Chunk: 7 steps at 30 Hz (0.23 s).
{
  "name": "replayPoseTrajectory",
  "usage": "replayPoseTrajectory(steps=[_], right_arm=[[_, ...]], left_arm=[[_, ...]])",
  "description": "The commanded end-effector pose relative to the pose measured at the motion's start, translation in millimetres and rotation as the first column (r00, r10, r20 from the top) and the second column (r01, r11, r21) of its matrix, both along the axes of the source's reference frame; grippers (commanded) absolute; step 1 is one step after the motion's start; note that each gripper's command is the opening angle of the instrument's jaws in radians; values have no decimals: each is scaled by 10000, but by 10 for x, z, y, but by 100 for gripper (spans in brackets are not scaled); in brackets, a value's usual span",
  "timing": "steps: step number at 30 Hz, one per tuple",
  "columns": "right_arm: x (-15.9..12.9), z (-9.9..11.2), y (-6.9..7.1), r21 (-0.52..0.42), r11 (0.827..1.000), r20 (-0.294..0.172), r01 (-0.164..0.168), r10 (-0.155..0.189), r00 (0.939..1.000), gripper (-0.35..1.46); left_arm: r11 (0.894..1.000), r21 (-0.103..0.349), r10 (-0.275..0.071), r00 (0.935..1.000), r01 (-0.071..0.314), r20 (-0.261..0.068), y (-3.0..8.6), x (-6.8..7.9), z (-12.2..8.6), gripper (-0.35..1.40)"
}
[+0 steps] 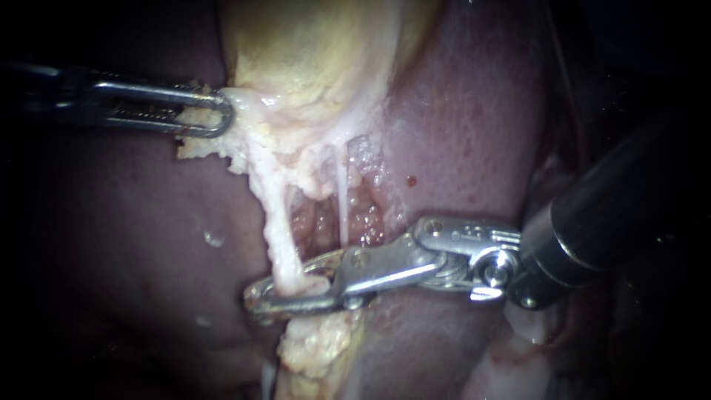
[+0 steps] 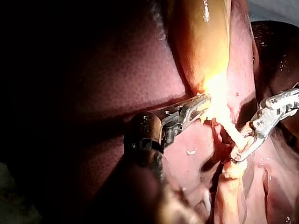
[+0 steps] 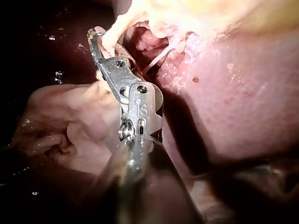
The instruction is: Clipping second clip left tube
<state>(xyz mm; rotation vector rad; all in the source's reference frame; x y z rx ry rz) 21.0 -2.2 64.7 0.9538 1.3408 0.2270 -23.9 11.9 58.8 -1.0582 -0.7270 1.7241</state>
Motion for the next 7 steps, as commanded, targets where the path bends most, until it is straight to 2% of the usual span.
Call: replayPoseTrajectory(steps=[1,7], right_arm=[[0,0,0,-2,10000,1,0,0,10000,-35],[0,1,0,-7,10000,17,-28,28,10000,-35]], left_arm=[[10000,1,4,10000,-4,1,0,0,0,-35],[10000,1,5,10000,-5,2,0,0,1,-35]])
